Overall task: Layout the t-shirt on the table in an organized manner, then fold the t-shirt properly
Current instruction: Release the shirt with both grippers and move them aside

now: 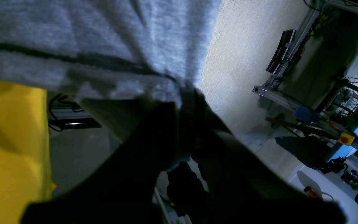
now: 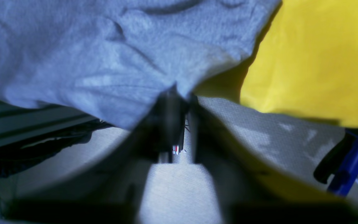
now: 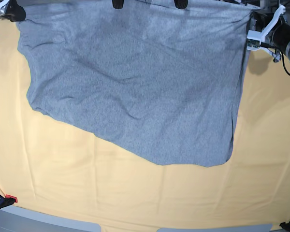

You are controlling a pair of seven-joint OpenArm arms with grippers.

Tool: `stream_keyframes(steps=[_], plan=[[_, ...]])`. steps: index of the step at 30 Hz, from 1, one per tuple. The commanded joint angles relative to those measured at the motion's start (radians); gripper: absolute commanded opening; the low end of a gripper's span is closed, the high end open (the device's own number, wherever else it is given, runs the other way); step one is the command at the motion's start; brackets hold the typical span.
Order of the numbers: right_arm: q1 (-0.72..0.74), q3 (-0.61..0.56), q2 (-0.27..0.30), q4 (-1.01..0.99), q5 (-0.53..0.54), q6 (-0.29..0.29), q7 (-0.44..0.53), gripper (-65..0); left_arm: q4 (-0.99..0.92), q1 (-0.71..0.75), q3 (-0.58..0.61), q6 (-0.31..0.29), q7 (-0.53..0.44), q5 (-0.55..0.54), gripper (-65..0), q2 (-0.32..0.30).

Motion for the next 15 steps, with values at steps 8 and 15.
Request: stream_keyframes(steps=[8,15], plan=[[-0.011,0.063,0.037,0.035,0.062,0.005,0.011,-26.0,0.004,-0.077,-0.009,0.018,0.01,0.057,-21.7,-0.019],[0.018,0.214,0.036,0.129,0.062,0.005,0.011,-26.0,0.004,-0.306,-0.009,0.068,0.01,0.219,-21.7,0.048]])
